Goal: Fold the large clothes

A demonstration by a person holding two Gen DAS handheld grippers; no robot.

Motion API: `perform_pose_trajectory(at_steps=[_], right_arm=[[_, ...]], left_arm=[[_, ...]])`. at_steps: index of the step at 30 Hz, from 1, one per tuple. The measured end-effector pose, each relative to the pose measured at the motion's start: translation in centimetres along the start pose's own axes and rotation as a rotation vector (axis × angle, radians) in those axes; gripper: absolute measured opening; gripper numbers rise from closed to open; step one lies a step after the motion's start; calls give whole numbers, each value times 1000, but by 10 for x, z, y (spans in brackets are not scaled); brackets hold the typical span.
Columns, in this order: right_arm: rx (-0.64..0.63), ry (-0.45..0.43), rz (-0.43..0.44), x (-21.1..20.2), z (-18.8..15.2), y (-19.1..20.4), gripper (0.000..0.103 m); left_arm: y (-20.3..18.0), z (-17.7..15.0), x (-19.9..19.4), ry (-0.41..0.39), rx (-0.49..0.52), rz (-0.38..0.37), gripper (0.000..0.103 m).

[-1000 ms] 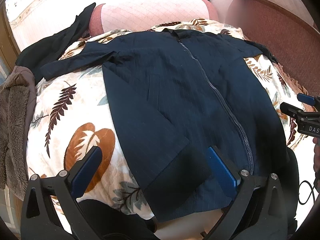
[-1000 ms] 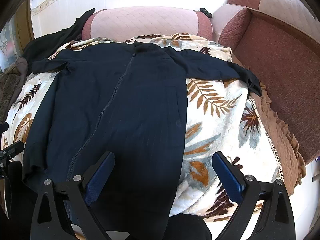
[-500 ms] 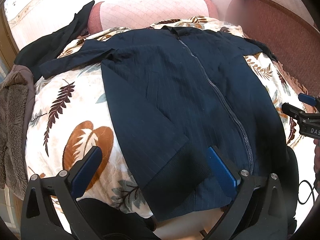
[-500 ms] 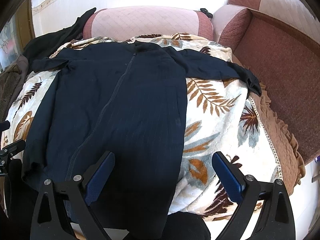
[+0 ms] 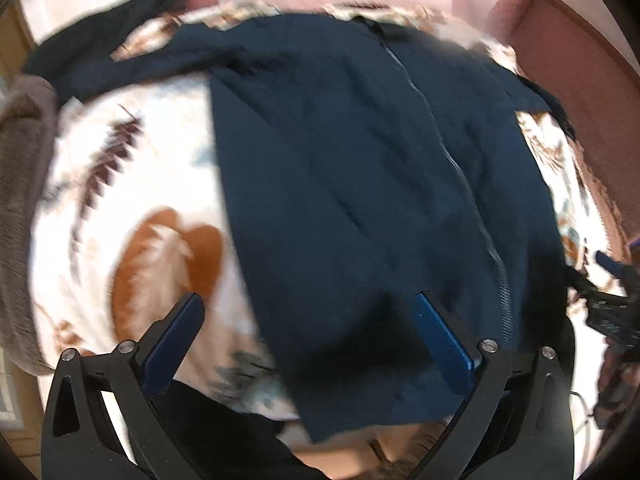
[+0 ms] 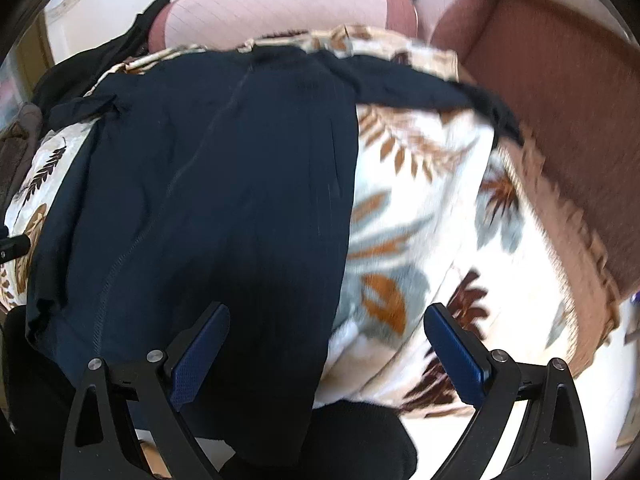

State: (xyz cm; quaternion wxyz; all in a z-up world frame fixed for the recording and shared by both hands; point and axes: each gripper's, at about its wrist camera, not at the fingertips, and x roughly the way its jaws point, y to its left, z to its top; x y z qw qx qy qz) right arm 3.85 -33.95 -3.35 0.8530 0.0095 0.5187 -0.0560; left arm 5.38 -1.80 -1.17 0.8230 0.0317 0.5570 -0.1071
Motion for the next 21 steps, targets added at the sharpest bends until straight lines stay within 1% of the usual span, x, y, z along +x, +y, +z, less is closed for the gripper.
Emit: perform_pose_trajectory(at_steps=[3,4,5,6,7,8,9,10,11,12,14,15,16,17,18,19,21], right_arm=[[27,59,43,15,-9,-3,98],[33,76,62,18,-12,-3,97],[40,99,114,23,-15,-1,96],[39,100,139,25,-18,1,92],[30,85,137,23,-19,3,84],[4,45,135,18,-21,6,76],[-14,19,130,13,-21,7,45],[-28,2,123,8,-21,6,6],[-24,-10,163,2,-20,2,3],[-12,-23,190,-2,-19,-2,2],[13,-76,246,-26,-14,-19,2],[31,-105,267,-38,-13,-29,1],[50,-131,276,-48,-12,-38,1],[59,-145,263,-54,-12,-46,1],[65,-144,243,-55,-13,-52,1],[72,-124,230,-50,-14,-57,1],[87,-52,211,-27,-20,-56,1]], left_arm=[[-16,-8,14,82,37,-55,103],[-21,-12,20,108,55,-56,103],[-24,-15,24,122,64,-49,103],[-24,-18,29,133,73,-26,101],[-22,-20,31,135,72,-2,86],[-15,-21,33,141,61,11,67],[-8,-21,32,145,44,19,58],[3,-20,29,149,9,16,41],[14,-19,26,151,-23,4,28],[29,-19,22,156,-68,-5,25],[49,-23,15,168,-131,-35,24],[61,-29,10,176,-169,-66,24],[68,-33,7,182,-184,-69,23],[74,-39,5,186,-192,-60,23],[81,-48,6,188,-196,-40,23],[86,-53,6,197,-199,-22,23],[98,-63,7,211,-221,-16,23]])
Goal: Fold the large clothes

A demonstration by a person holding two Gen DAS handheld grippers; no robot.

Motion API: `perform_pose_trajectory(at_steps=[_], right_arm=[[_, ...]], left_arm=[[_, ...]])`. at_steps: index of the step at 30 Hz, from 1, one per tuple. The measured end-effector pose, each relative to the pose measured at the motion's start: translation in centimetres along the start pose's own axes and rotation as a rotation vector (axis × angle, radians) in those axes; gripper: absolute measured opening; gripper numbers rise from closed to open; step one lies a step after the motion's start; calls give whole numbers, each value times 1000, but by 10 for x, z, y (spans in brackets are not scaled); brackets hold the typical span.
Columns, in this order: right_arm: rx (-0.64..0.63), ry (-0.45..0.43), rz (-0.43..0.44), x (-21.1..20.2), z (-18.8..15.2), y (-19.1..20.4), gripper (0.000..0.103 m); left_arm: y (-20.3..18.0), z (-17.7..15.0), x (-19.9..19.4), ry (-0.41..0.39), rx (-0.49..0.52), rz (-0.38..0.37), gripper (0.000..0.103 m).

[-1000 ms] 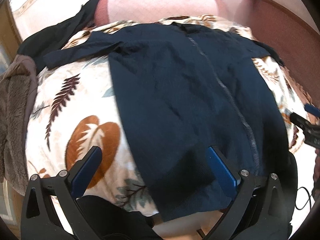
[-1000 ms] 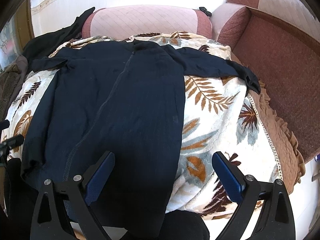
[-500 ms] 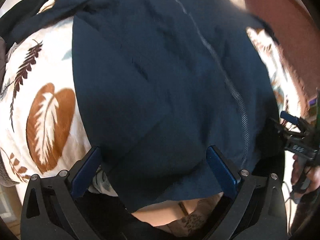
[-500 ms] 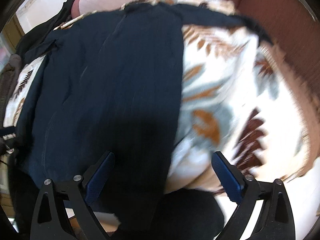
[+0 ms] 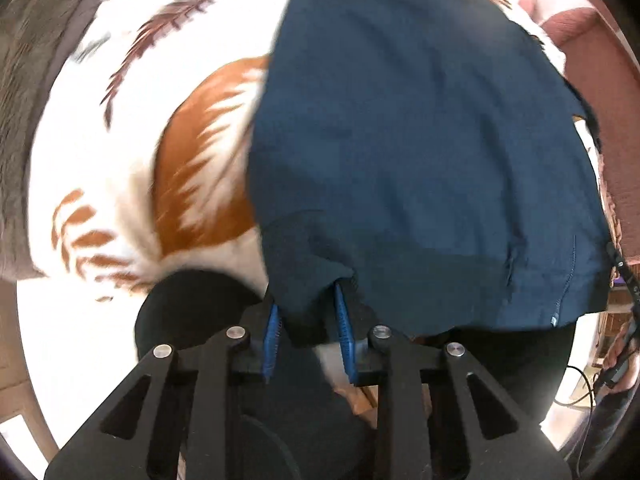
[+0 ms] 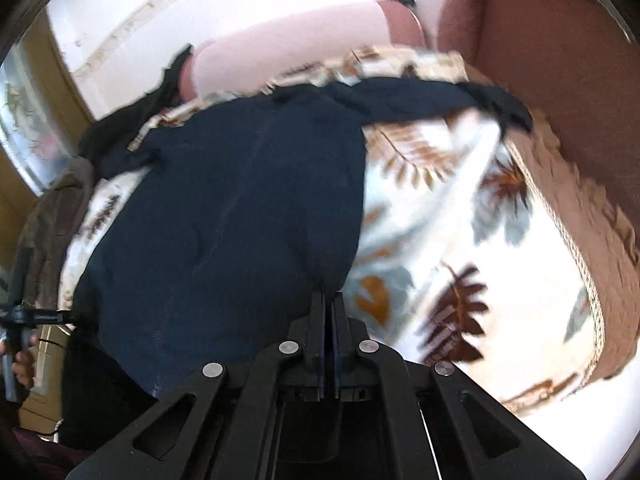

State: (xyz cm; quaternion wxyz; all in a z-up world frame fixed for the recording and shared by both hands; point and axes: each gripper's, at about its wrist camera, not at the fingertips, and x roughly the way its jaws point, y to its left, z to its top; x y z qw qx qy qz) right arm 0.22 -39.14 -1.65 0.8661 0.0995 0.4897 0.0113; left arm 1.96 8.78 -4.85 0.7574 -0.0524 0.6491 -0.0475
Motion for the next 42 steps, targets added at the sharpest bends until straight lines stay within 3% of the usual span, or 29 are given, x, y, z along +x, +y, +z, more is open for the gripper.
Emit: perform_pose_trajectory(at_steps=[3,6,8,11,13,15,17,18,20,24,27,29,31,36,39,41,42], right_arm=[[9,84,-35,22,-7,-2,2],[63,16,-8,0,9,-3,9],[69,-62,26,-15,22,0,11],[58,-114,54,-17,37,10,19],[40,-75,49,6,39,19,19],[11,20,24,39,37,22,18],[-18,95,-10,62,32,24,12],[-4,72,25,58,33,19,12],[81,24,76,42,52,-2,12],[356,-159,61,8,102,-90,29],[560,-241,-16,6,132,-156,44],[614,-260,-78,15,151,-180,49],[582,-255,-141,27,172,-189,56],[311,-243,-374,66,213,-162,71],[255,-195,-494,91,225,-169,71],[270,-159,-510,98,228,-188,62],[278,-160,-477,99,226,-192,35]], left_arm=[[10,-2,-18,-36,-15,-49,23],[0,4,-53,-153,50,-42,25],[-21,15,-67,-236,120,-28,50],[-49,29,-55,-301,166,-7,59],[-71,45,-35,-279,182,-13,59],[-90,60,-5,-232,184,-3,59],[-99,61,18,-180,193,16,58],[-107,64,30,-144,202,27,57],[-114,66,27,-160,226,37,57],[-124,87,6,-227,263,-15,58],[-132,111,3,-261,253,-47,60],[-132,127,10,-265,244,-59,61],[-135,144,13,-251,232,-69,61],[-147,185,33,-225,193,-115,61],[-158,203,38,-233,179,-141,61],[-163,211,40,-245,181,-141,61],[-165,216,41,-252,184,-137,61]])
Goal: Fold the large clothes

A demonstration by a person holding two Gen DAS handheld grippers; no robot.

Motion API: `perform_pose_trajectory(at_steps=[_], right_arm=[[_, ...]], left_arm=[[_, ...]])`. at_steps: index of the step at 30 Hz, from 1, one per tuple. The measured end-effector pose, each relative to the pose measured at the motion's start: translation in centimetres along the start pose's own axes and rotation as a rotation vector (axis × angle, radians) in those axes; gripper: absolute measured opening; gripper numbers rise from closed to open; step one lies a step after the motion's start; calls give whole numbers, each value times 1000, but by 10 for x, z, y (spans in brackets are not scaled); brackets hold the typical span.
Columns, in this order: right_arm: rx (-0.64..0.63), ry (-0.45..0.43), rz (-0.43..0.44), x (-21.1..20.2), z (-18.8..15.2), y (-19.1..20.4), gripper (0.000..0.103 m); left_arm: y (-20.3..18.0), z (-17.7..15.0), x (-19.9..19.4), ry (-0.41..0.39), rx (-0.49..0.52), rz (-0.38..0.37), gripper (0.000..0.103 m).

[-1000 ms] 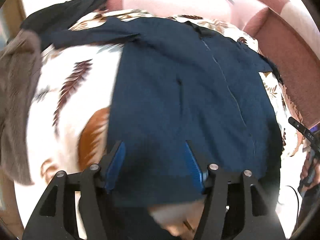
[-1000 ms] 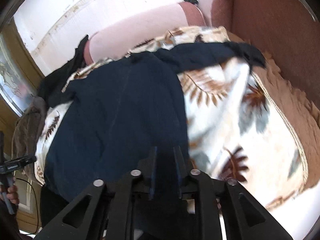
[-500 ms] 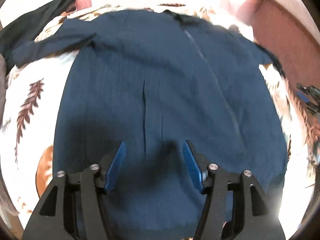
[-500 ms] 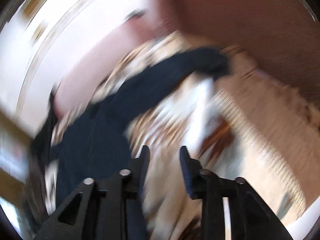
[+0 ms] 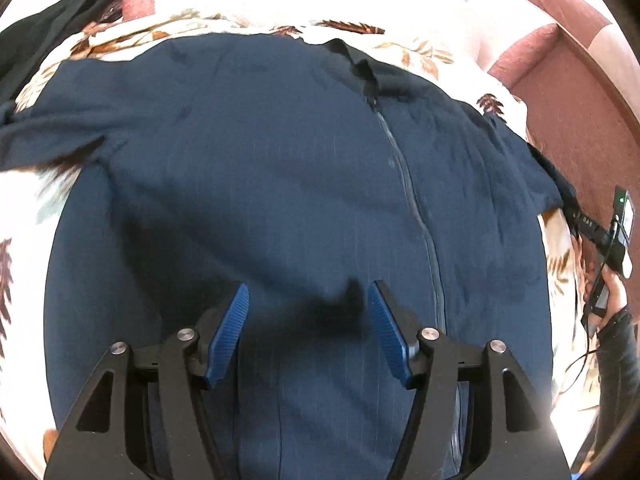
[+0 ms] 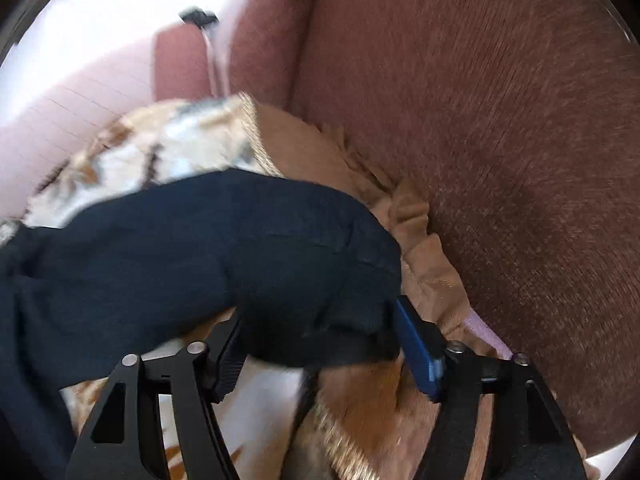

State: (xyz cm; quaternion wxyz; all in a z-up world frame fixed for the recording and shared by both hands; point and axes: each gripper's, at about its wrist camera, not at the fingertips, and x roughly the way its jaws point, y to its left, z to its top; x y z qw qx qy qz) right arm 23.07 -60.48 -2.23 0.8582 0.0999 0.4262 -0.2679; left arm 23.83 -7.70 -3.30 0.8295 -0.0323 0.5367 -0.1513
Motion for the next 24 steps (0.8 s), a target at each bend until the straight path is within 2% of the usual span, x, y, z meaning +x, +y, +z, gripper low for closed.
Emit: perform_pose_trajectory(at_steps=[1,2,3,9,12,16,19,24], right_arm=[[18,0,42,0,2,-3,21],[47,-22,80,-8,4,-9,20],[66,-42,125,-15,5,-11,14],[157,-53,395,-67,9,3,13],[158,-28,516,-89,10,40,13],[140,25,645,-98,7,110,13],[126,68,711,-103,1,158,13],[27,117,800,-121,-18,253,13]], left_arm=[[0,5,2,-5,6,5,61],[1,8,4,-11,10,8,61],[4,12,6,-21,10,6,61],[29,20,14,-37,-50,-5,61],[39,22,13,-41,-69,6,61],[50,23,3,-83,-77,37,61],[61,24,-5,-111,-85,63,61],[88,28,-20,-148,-132,83,61]])
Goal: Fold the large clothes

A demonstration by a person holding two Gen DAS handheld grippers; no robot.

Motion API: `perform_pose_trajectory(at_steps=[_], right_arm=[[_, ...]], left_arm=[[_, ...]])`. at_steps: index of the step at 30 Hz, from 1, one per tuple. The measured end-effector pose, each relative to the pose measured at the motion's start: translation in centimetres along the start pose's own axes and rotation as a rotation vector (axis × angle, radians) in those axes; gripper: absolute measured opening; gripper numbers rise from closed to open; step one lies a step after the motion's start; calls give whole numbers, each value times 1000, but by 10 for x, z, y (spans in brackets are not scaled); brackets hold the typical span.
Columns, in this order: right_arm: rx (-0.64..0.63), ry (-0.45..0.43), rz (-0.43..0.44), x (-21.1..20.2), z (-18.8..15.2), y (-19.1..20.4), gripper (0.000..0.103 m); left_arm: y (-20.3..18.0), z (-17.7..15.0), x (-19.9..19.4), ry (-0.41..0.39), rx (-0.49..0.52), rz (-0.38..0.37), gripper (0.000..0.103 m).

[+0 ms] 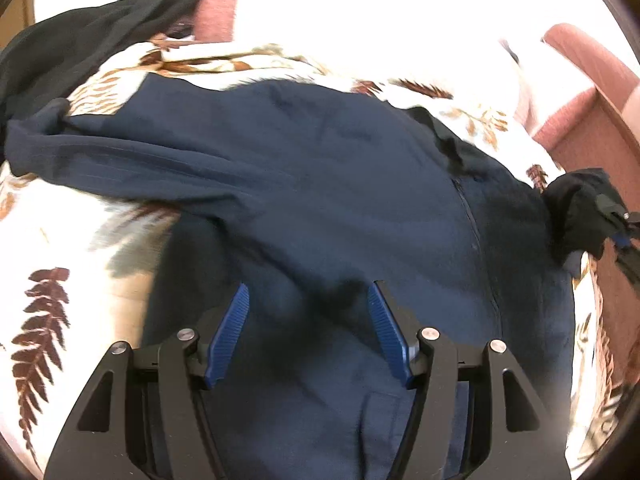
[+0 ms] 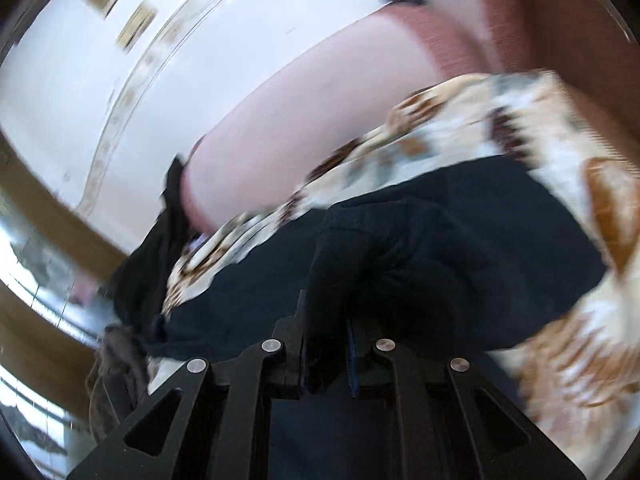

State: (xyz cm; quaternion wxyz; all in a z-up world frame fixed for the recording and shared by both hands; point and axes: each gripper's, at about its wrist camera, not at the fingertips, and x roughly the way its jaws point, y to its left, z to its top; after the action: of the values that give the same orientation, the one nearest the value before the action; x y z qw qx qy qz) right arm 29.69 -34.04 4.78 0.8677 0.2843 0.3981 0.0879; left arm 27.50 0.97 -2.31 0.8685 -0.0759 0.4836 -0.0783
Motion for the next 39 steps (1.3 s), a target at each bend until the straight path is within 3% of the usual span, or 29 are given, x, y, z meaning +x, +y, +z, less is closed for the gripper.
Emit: perform_pose_trajectory(at_steps=[5,8,11,14,16,17,20,21,22,24,27,29,32,34,35,36,37,38,39], right_arm=[[-62,71,65,55,-23,67,13],[-50,107,98,84,-35,87,14],[-35,181,96,125,-55,99,19],[-27,313,36,157,-75,98,26],[-6,367,28,158,-85,92,26],[-4,365,65,149,-87,91,26],[-37,259,136,98,-86,77,45],[-35,191,124,75,-84,64,54],[-29,144,104,61,-83,55,57],[18,21,8,23,-77,17,56],[211,-204,-160,-35,-69,-65,57],[333,-275,-255,-56,-63,-114,58],[454,-238,-238,-51,-56,-164,58],[489,-206,-161,-36,-57,-177,58],[500,-194,-72,-25,-60,-185,58],[498,-184,7,-15,-64,-184,54],[485,-181,60,-7,-67,-180,23],[446,-185,77,-6,-65,-172,2],[400,-212,35,-10,-60,-161,5]], left_arm=[[33,10,-14,-41,-74,-1,61],[48,13,-21,-60,-109,-4,61],[61,14,-24,-65,-143,-15,61],[67,14,-21,-53,-164,-30,61],[65,14,-16,-38,-164,-45,61],[63,14,-15,-32,-157,-51,61],[49,12,-8,-5,-117,-79,61],[42,11,-5,7,-101,-88,61],[34,10,-2,19,-82,-93,61],[18,7,4,44,-42,-107,61],[-1,8,7,48,-3,-114,61],[-13,14,9,47,4,-107,61],[-34,31,20,69,21,-87,61],[-51,40,26,84,60,-48,61],[-59,44,30,90,82,-28,61],[-67,47,34,96,106,-1,61],[-72,48,37,97,129,25,61],[-77,49,42,98,156,68,61],[-77,49,46,98,168,98,61]])
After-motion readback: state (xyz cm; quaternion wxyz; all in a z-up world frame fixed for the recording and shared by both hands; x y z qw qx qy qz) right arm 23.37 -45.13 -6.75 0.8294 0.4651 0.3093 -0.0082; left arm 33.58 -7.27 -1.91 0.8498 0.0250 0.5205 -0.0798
